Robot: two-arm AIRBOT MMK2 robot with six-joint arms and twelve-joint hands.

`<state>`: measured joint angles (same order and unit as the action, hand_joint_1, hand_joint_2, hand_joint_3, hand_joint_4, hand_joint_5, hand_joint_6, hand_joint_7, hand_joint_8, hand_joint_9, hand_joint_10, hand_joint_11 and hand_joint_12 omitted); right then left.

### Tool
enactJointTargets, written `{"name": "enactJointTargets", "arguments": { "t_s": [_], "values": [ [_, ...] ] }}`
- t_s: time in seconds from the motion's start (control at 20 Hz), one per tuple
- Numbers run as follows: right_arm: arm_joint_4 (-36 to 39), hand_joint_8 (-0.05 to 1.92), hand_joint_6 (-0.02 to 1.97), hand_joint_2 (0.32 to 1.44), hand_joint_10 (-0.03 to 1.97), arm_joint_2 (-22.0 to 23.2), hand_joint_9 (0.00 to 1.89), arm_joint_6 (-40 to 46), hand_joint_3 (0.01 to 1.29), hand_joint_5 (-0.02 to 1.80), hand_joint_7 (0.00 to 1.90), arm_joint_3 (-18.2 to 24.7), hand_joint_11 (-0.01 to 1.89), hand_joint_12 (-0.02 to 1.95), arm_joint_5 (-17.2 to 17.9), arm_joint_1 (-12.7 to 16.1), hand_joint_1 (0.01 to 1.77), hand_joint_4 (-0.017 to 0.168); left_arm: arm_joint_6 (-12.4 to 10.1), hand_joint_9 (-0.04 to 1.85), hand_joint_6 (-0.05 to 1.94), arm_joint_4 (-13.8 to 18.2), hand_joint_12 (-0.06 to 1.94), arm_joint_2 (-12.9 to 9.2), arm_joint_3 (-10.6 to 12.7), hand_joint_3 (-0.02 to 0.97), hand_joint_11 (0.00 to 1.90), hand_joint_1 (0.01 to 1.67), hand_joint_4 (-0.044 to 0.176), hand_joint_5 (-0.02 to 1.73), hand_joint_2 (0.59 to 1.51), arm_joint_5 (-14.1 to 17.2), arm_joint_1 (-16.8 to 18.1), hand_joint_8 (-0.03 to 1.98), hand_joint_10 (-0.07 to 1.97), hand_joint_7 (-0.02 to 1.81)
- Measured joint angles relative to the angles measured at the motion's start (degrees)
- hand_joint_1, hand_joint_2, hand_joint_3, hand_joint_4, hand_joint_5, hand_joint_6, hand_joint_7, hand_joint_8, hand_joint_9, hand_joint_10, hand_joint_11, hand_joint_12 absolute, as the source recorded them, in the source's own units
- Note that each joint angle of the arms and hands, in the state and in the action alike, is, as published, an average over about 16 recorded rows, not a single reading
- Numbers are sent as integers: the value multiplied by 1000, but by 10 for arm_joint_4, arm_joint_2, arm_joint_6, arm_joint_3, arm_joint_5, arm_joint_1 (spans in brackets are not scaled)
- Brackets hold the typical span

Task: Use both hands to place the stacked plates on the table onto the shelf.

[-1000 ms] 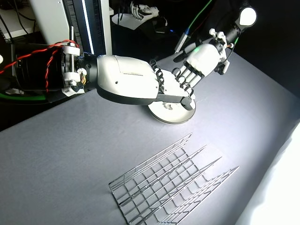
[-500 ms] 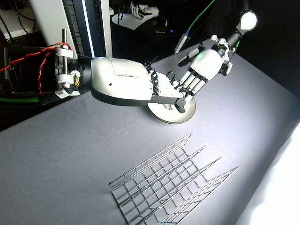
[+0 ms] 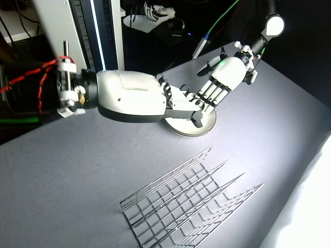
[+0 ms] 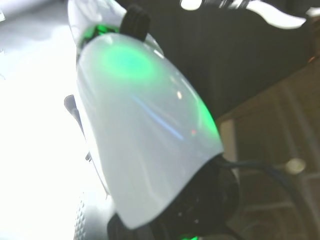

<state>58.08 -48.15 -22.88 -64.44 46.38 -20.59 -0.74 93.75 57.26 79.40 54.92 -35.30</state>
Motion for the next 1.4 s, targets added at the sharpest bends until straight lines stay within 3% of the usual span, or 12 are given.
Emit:
{"name": "enactJointTargets", "arguments": {
  "t_s": [0.6,1.0,1.4],
  "values": [
    [51,17,25,1390,26,-59,222,-50,13,179,222,-44,20,770,86,-26,119,4,6,103,-27,-8,197,32,-33,12,40,15,-8,72,1141,-35,6,-20,-10,71],
    [102,17,25,1226,26,-66,154,-53,13,163,166,-52,20,409,125,-46,641,4,6,111,-29,1,203,52,-42,13,33,15,-8,71,1146,-48,23,-20,0,72],
    [118,18,25,1032,26,-65,96,-50,13,173,143,-46,20,51,131,-68,1177,4,6,100,-29,5,203,60,-38,12,23,14,-8,65,1149,-48,29,-20,14,71]
  ]
}}
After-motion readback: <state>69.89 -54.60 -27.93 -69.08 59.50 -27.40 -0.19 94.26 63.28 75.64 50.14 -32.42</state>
